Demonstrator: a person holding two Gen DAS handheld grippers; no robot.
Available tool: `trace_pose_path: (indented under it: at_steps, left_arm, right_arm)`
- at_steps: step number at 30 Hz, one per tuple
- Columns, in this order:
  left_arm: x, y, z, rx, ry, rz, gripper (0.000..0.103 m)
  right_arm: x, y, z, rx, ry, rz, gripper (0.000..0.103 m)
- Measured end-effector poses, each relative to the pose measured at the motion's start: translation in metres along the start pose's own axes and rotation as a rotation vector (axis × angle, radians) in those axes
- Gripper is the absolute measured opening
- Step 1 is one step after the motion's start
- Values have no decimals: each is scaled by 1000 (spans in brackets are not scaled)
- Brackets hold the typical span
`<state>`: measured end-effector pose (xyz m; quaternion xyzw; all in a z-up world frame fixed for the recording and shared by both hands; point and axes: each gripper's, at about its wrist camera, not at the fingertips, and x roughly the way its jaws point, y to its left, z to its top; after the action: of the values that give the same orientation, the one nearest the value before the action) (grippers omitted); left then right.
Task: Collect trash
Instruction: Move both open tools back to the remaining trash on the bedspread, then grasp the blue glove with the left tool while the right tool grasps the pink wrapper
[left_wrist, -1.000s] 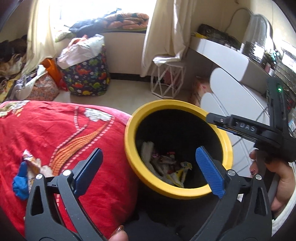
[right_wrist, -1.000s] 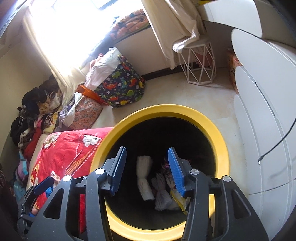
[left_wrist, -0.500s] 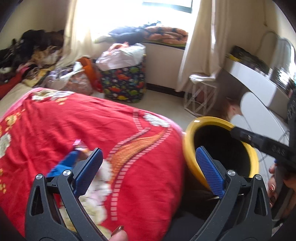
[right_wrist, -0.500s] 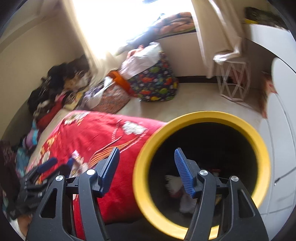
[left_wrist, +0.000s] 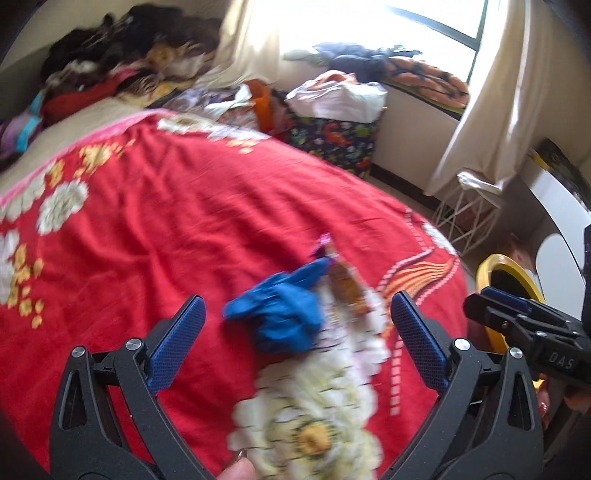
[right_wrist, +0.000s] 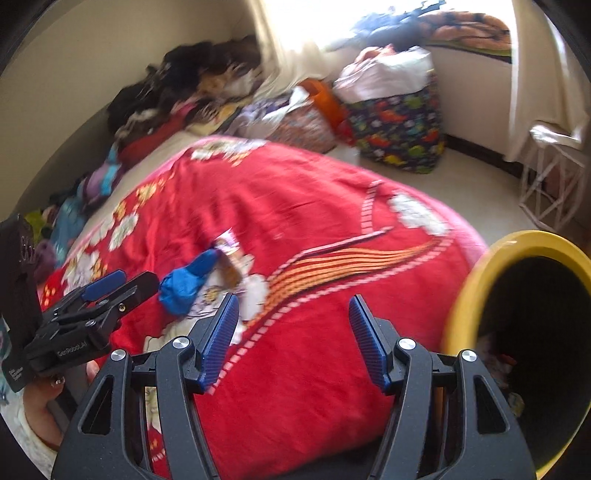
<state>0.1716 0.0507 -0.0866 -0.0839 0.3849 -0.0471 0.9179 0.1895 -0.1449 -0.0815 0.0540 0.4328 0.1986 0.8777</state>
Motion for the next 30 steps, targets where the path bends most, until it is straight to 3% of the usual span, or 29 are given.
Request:
trace_pose_path:
  at_steps: [3, 5, 10, 11, 13, 15, 18, 20, 22, 30]
  left_arm:
    - [4, 21, -4, -45, 30, -2, 91]
    - [8, 33, -7, -83, 53, -22, 82]
    - [18, 46, -13, -145, 93, -85, 72]
    - [21, 48, -14, -158, 102, -103, 71]
    - [25, 47, -16, -175, 112, -136, 69]
    - [30, 43, -18, -178, 125, -153, 65]
    - [36, 35, -20, -163, 139, -162, 49]
    - [40, 30, -19, -155, 148, -153, 27]
    - [41, 21, -18, -151, 152, -150, 15]
    - [19, -27, -2, -47, 87, -206, 12]
  right_arm:
    - [25, 16, 7, -35, 55, 40, 54]
    - [42, 23, 9, -46, 87, 43, 51]
    - [79, 33, 13, -40, 165, 63, 43]
    - [86, 33, 13, -26, 185, 67, 39]
    - [93, 30, 10, -1, 209, 78, 17]
    - [87, 30, 7, 6, 188, 86, 10]
    - [73, 25, 1, 22, 156, 73, 10]
    - [59, 18, -3, 54, 125, 80, 10]
    - [45, 10, -6, 77, 98, 78, 9]
    - [-8, -26, -13, 153, 2, 56, 9]
